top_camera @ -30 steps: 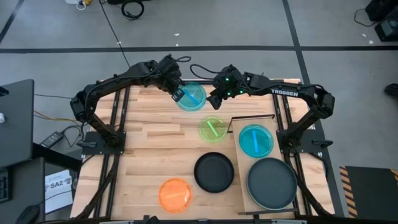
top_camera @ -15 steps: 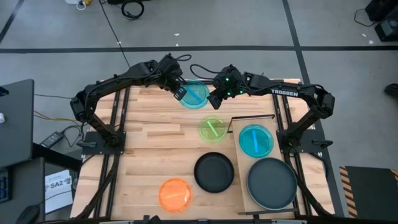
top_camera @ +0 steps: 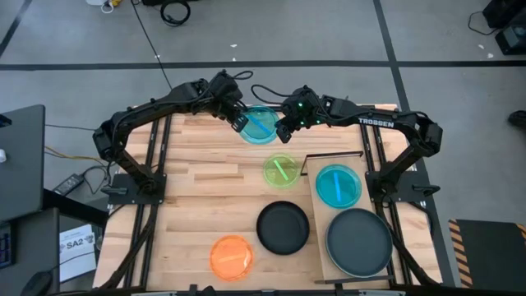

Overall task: Place and stack plates onto a shelf
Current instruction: Stack the blue plate on top of the blue plate on the shelf

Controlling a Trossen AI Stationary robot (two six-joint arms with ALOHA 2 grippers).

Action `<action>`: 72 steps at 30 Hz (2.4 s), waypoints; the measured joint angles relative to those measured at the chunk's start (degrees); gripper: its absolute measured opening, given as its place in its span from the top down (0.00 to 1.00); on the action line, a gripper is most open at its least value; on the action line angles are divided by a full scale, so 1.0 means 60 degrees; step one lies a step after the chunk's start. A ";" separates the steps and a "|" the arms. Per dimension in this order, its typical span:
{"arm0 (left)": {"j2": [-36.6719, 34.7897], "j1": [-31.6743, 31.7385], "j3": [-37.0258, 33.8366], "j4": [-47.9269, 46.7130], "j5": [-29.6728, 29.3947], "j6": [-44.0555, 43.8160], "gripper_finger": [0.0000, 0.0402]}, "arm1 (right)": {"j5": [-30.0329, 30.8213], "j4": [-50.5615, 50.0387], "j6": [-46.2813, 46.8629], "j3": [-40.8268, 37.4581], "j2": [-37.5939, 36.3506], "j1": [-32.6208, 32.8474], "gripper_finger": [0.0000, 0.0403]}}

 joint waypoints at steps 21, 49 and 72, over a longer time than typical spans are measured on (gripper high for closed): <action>-0.0005 0.0000 0.0000 0.0029 0.0019 -0.0021 0.98 | 0.0000 0.0084 0.0022 0.0000 0.0000 -0.0004 0.96; -0.0399 -0.0021 -0.0004 -0.0863 0.0022 0.0583 0.71 | -0.0207 -0.0205 0.0028 0.0000 0.0000 -0.0294 0.97; -0.0824 -0.0852 -0.0004 -0.1211 0.0019 0.1582 0.71 | -0.2678 -0.4409 0.1623 -0.0004 -0.4215 -0.0897 0.97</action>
